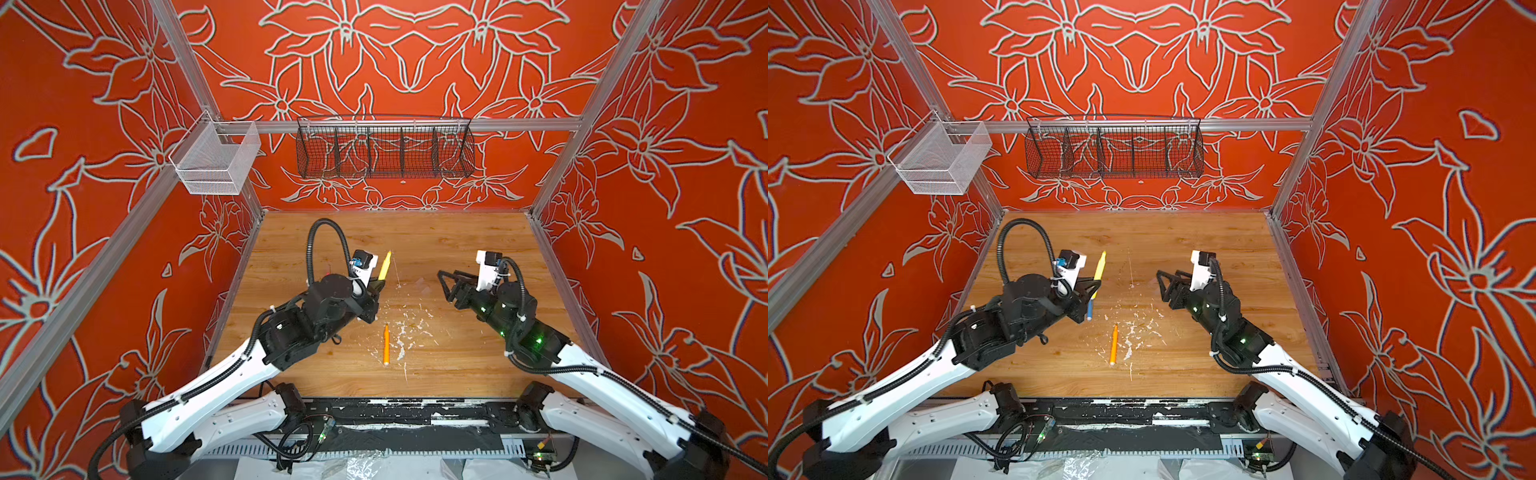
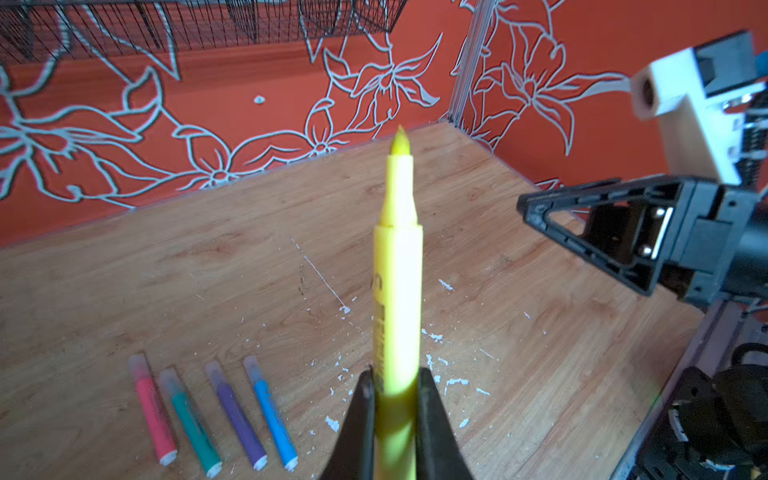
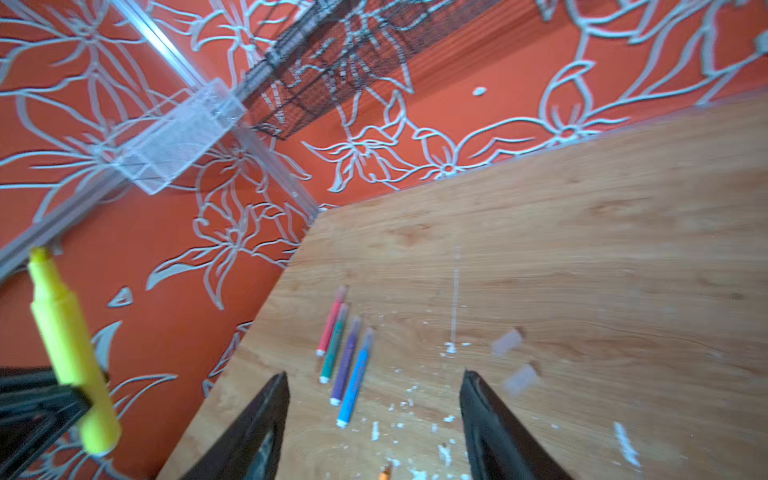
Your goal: Insert the pens into the pen caps
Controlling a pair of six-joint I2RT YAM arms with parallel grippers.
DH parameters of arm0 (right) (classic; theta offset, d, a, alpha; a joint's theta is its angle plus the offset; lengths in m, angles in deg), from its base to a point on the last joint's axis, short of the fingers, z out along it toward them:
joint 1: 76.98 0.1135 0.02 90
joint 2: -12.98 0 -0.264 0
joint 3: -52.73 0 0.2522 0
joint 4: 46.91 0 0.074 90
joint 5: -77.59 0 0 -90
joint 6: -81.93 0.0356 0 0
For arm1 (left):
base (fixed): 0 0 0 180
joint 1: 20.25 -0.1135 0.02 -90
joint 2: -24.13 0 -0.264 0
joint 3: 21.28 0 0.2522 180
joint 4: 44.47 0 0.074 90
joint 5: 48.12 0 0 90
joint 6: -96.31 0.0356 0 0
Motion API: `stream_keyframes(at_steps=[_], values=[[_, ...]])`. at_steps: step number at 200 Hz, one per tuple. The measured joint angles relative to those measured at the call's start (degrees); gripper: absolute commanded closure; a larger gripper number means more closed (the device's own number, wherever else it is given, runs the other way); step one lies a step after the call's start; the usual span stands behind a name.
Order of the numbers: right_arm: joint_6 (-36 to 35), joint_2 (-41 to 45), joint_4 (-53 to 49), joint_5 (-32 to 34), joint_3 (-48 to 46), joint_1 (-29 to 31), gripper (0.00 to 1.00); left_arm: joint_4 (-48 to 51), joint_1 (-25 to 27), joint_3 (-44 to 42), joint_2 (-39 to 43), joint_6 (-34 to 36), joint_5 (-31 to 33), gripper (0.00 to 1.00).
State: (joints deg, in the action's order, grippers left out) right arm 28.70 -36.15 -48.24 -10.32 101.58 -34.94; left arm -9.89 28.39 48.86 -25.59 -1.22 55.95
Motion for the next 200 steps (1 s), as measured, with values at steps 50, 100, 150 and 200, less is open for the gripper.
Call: stream_keyframes(at_steps=[50,100,150,200], values=[[1.25,-2.54,9.68,-9.27,0.00,4.39,0.29,-2.54,0.00,-1.92,1.40,2.82,-3.69,1.00],[1.46,-2.64,12.48,-13.57,1.09,6.21,0.34,-2.60,0.00,-1.90,-3.54,4.39,-10.88,1.00],[1.77,-3.74,13.20,-14.12,1.62,6.47,0.40,-3.04,0.00,-1.88,-4.76,5.31,-14.25,1.00],[2.27,-7.85,13.57,-14.82,2.86,6.95,0.49,-3.39,0.11,-1.86,-5.40,5.92,-15.76,1.00]])
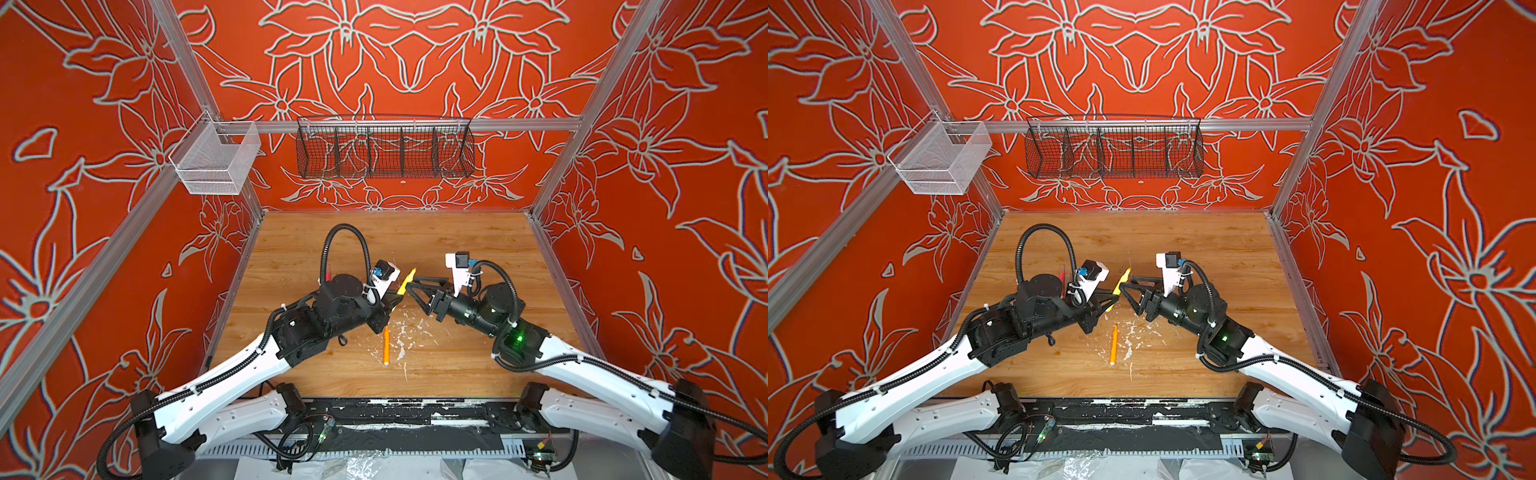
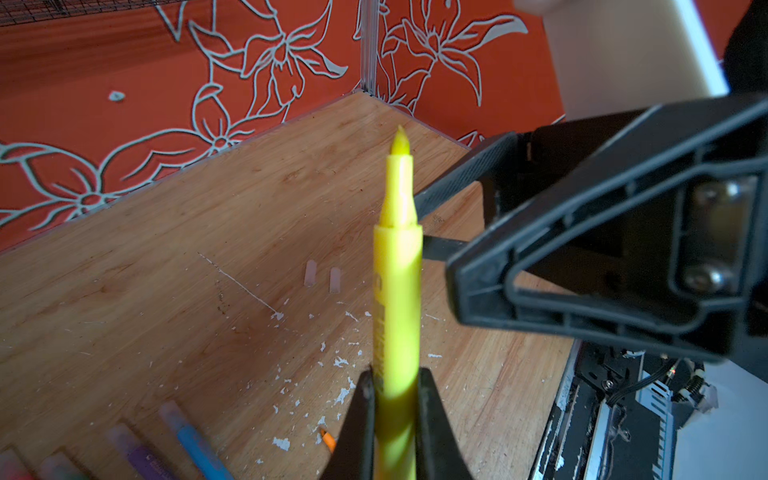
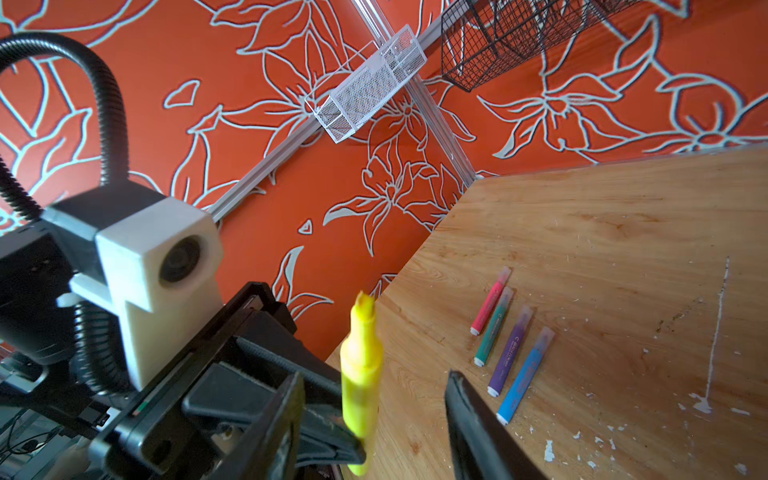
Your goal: Insert the pens into the pen caps
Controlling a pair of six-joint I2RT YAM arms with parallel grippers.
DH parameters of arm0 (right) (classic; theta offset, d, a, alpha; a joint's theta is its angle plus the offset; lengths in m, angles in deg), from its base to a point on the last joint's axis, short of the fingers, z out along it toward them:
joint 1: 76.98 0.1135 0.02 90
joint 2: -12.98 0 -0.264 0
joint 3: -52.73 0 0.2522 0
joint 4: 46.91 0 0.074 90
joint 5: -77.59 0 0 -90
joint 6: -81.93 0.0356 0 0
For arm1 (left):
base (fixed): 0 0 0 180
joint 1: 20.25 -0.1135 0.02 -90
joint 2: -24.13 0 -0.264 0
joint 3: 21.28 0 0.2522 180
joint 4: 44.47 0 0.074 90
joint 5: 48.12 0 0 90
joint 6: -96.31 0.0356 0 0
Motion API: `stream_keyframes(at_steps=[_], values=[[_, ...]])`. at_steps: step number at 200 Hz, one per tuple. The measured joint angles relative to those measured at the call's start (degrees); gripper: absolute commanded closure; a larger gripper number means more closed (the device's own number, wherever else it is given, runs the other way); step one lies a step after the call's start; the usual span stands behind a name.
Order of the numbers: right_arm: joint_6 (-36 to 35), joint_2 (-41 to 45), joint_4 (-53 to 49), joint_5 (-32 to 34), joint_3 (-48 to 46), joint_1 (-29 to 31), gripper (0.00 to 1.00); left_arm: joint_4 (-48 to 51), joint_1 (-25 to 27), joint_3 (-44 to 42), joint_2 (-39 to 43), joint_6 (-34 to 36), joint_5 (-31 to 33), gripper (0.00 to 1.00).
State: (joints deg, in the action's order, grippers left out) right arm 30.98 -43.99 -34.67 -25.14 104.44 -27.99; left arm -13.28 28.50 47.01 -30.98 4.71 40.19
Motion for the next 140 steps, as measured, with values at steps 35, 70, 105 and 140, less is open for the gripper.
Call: stream_keyframes(at_steps=[35,70,105,140], values=[[0.15,-1.40,0.11,-0.20,1.60,0.26,0.60,0.02,0.11,0.00,-0.70,0.66,-0.76,1.00],[0.04,-1.53,-0.07,-0.11,1.73,0.42,0.81,0.00,0.44,0.02,-0.98,1.33,-0.68,1.00],[-0.02,-1.55,-0.02,0.50,1.75,0.57,0.98,0.02,0.52,0.17,-0.98,1.70,-0.55,0.89],[0.13,-1.57,0.09,0.52,1.75,0.85,1.00,-0.31,0.70,0.17,-0.98,2.05,0.04,0.67]])
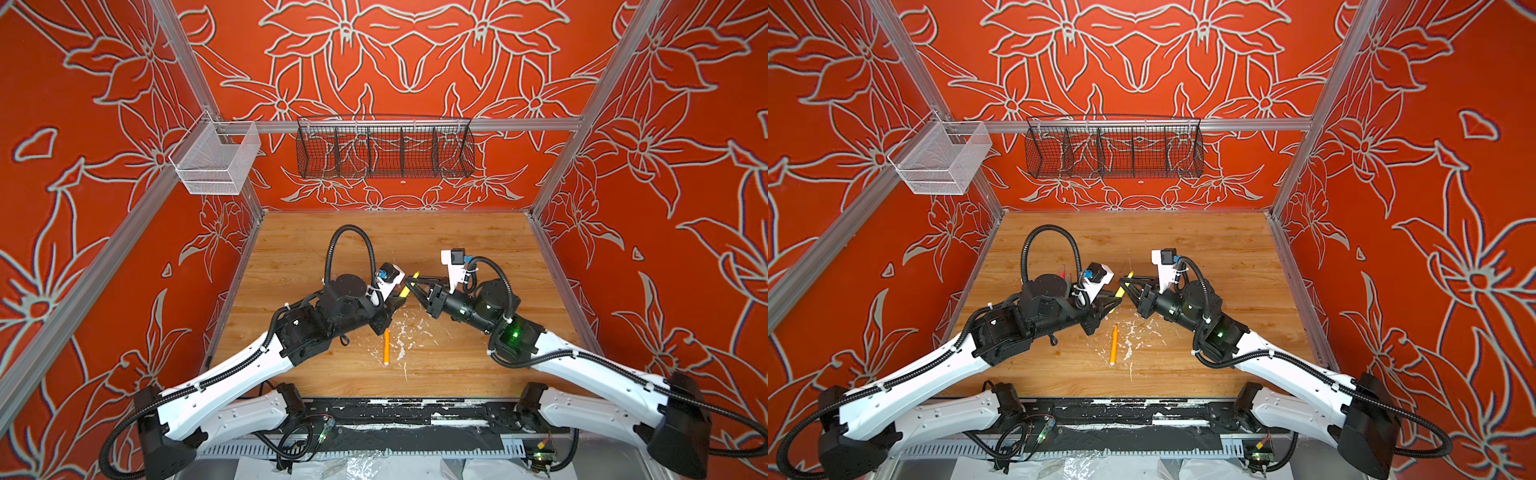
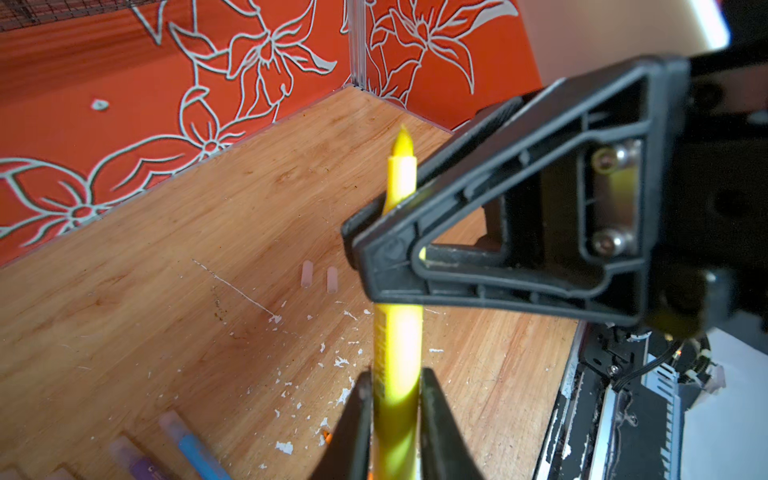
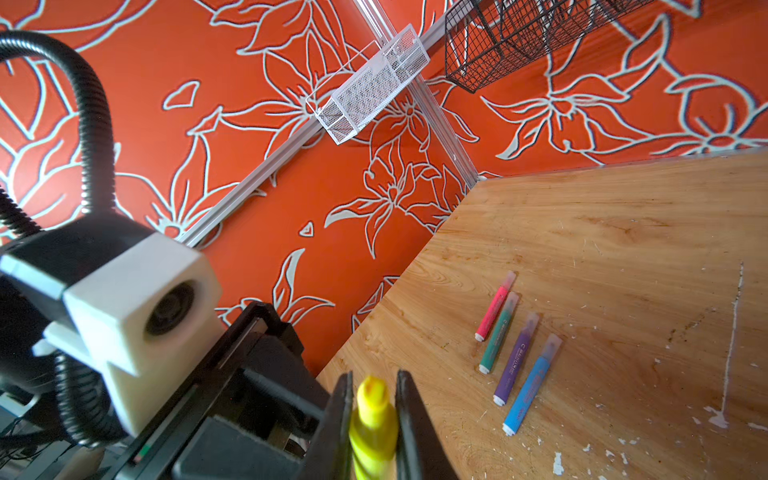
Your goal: Insert the pens into the pen caps
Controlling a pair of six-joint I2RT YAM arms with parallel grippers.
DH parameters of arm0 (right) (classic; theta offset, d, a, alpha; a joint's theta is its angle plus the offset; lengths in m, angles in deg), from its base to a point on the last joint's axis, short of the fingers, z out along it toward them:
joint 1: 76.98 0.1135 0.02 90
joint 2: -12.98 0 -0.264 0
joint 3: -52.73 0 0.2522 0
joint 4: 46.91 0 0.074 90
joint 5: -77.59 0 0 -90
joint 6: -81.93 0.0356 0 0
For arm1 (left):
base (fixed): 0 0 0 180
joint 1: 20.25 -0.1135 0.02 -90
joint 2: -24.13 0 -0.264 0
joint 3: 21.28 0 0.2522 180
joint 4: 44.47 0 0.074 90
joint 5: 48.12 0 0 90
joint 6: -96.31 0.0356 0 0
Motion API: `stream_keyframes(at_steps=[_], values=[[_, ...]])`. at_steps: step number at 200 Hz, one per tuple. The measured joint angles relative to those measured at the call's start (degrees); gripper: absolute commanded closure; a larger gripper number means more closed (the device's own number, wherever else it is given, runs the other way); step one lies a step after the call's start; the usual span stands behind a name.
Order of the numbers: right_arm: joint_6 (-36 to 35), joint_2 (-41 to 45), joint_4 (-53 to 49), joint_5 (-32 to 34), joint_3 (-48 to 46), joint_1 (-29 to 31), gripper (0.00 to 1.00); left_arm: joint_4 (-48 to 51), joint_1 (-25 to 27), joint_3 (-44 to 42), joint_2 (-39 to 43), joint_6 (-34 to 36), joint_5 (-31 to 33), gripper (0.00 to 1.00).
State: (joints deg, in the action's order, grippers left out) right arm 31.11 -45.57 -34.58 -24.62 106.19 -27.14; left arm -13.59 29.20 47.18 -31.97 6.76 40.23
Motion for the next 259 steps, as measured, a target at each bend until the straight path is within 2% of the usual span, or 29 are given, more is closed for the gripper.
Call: stream_keyframes(at_steps=[26,76,91,113,146,181,207,219,235,259], values=[[0.33,-0.02,0.48,0.00,0.00,0.52,1.00,-0.55,0.07,0.00,0.00,-0.15,0.37,0.58],[0.96,-0.04,2.38,0.50,-0.04,1.66,1.00,-1.31,0.07,0.00,0.00,-0.17,0.74,0.58],[1.29,-0.07,3.08,0.79,-0.13,1.95,1.00,-1.42,0.07,0.00,0.00,-0.15,0.87,0.64],[1.60,-0.35,3.91,1.27,-0.15,2.38,1.00,-1.66,0.07,-0.02,0.00,-0.02,0.94,0.81],[1.92,-0.37,4.83,1.92,-0.59,2.62,1.00,-2.62,0.26,-0.33,0.00,0.22,0.72,0.84],[2.16,-0.37,5.73,2.49,-1.16,2.67,1.00,-2.82,0.37,-0.52,0.00,0.42,0.90,0.98],[2.05,-0.07,5.73,3.76,-1.55,2.80,0.65,-3.56,0.46,-1.03,0.00,0.33,1.49,1.00],[1.27,0.87,4.57,5.38,-2.12,2.82,0.55,-3.72,0.24,-1.38,0.04,-0.44,2.99,1.00],[0.35,2.91,0.92,8.98,-2.40,2.91,0.47,-3.93,-2.12,-1.86,0.68,-2.21,4.37,1.00],[-1.79,5.70,-6.64,17.14,-2.36,2.99,0.44,-4.00,-8.70,-3.41,3.34,-6.25,4.61,1.00]])
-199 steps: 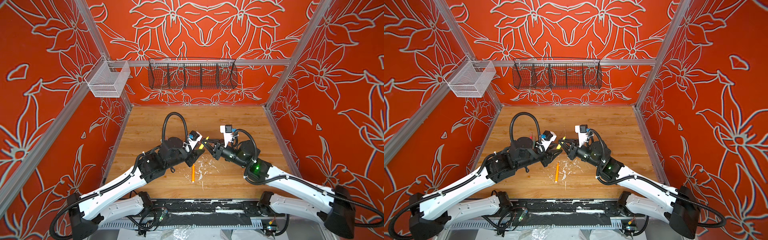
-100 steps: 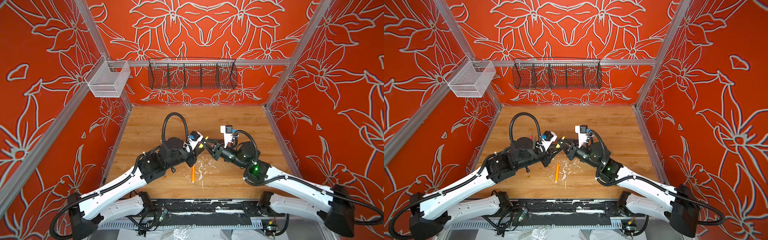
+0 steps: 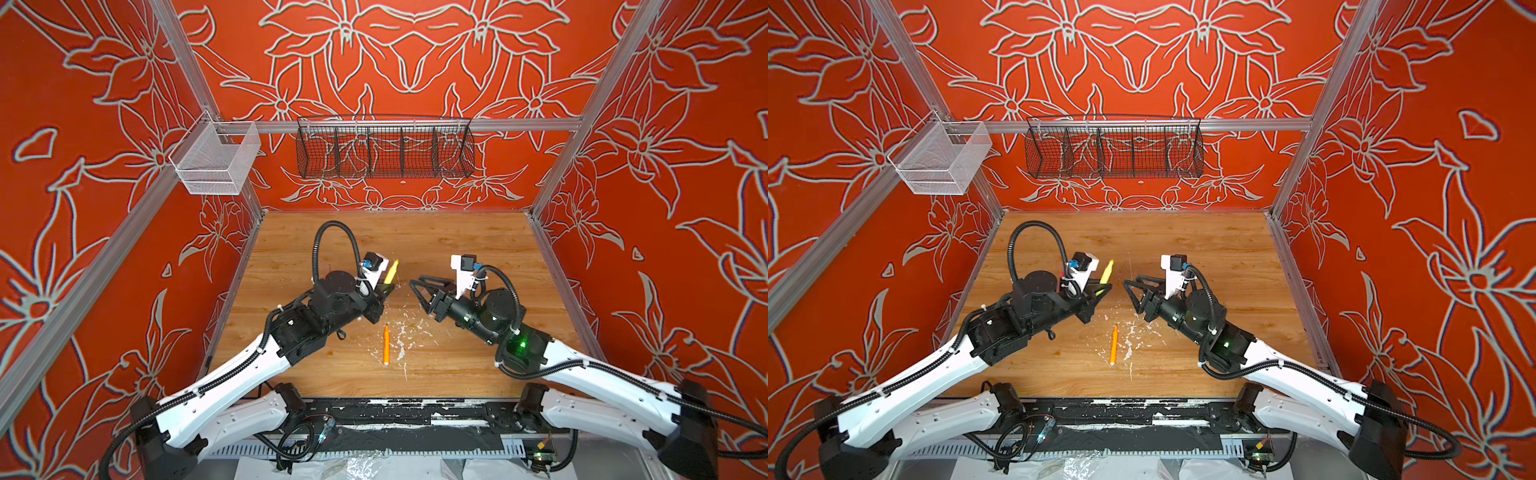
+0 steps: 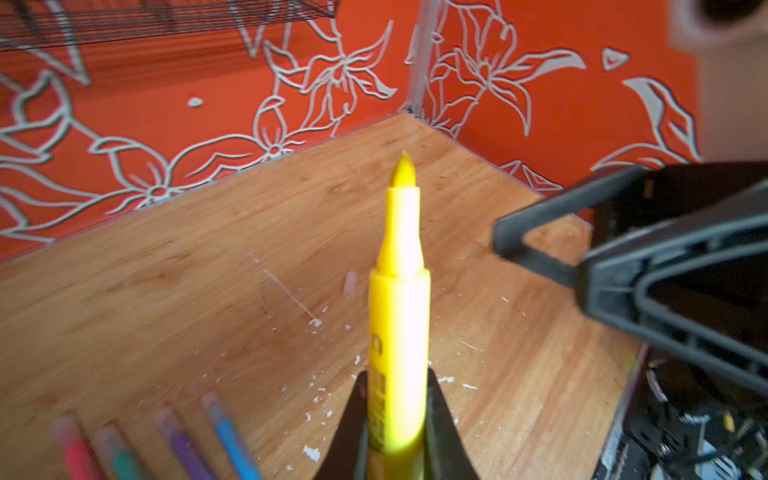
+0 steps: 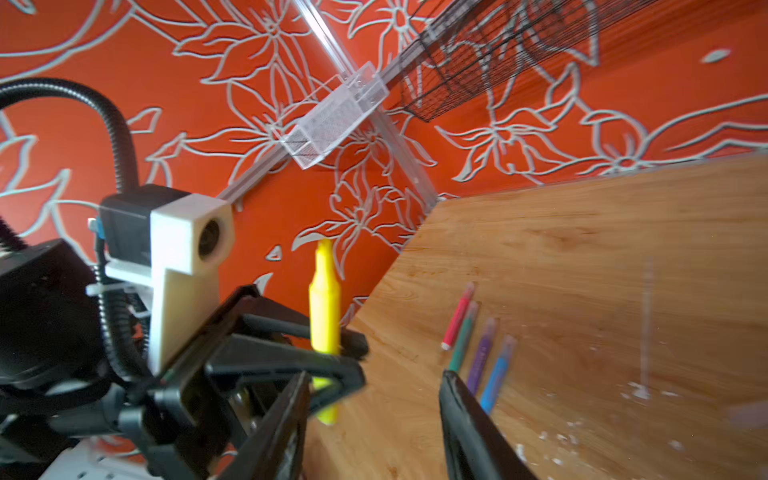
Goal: Insert the pens into the pen caps
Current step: 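Move the right gripper down over the translucent caps on the table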
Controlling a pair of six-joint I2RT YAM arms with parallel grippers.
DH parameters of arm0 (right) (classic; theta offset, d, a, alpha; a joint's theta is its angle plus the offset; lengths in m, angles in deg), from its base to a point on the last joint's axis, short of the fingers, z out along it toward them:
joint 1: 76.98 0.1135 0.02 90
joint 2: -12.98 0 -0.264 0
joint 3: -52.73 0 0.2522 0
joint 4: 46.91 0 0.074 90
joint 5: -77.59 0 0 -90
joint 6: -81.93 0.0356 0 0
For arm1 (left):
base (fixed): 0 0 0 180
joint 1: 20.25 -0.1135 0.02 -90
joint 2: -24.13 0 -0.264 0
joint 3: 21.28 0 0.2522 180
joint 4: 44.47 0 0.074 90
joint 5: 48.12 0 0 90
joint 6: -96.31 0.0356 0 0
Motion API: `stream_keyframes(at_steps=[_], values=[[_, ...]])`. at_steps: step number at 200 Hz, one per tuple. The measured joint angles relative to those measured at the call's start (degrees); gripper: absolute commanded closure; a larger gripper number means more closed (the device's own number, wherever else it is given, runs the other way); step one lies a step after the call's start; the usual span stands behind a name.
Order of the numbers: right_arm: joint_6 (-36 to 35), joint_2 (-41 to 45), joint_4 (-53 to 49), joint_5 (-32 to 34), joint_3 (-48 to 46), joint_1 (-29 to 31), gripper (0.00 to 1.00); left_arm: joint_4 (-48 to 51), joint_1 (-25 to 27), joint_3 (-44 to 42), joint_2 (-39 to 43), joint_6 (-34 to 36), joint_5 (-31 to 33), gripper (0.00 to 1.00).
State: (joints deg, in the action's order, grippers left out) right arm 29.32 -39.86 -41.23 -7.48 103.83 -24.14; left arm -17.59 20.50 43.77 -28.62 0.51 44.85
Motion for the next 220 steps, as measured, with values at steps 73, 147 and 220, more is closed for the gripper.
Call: stream_keyframes(at_steps=[73,147,220], values=[[-1.09,-4.74,-18.05,16.65,-0.61,-7.10,0.43,0.02,-6.80,-3.48,6.75,-7.56,2.23,1.00],[2.45,-26.27,-22.40,12.37,3.91,-12.02,0.52,0.09,-6.80,-3.54,7.96,-8.17,2.62,1.00],[1.40,-40.85,-27.50,10.93,16.50,-12.02,0.49,0.09,-6.80,-3.54,7.98,-8.20,2.80,1.00]])
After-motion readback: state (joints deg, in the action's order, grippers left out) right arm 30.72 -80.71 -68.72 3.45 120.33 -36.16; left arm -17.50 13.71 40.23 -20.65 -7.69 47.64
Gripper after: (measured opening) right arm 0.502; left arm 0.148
